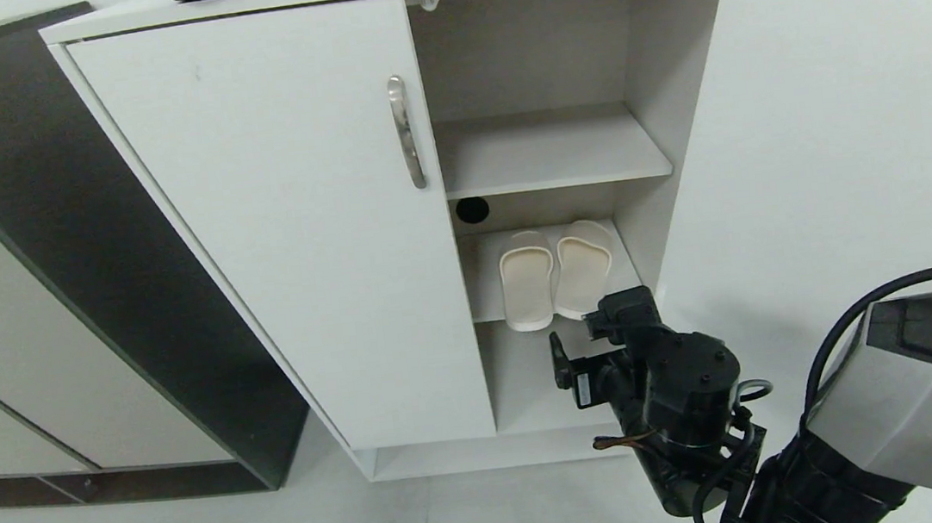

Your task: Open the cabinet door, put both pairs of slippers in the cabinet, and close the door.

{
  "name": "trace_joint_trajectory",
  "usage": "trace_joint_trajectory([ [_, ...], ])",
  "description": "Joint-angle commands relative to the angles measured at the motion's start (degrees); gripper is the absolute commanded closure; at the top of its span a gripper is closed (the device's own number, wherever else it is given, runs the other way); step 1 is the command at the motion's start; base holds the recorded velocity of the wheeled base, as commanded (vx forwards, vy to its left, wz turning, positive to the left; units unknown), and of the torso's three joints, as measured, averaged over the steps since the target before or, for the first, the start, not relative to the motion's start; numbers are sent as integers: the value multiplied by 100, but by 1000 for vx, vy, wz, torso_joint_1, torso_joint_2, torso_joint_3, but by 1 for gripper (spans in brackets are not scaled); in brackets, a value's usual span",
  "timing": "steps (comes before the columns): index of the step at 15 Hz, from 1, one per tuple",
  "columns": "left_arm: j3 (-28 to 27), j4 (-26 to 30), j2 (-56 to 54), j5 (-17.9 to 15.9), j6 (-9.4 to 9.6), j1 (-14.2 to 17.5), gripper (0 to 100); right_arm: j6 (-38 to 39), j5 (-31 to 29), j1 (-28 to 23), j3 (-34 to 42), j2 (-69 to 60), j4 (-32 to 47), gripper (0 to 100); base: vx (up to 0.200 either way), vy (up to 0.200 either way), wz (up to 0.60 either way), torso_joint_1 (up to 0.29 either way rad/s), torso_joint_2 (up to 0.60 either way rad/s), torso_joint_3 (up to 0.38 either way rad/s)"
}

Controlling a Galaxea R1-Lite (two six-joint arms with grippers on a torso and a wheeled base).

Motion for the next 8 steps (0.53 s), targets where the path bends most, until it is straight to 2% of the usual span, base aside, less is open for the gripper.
trace_joint_trajectory([
  [1,0,-1,9,2,-3,-1,100,-2,-1,-6,8,-7,1,0,0,0,0,2,7,193],
  [8,0,-1,9,2,-3,-1,100,-2,-1,-15,8,1,1,0,0,0,0,1,4,201],
])
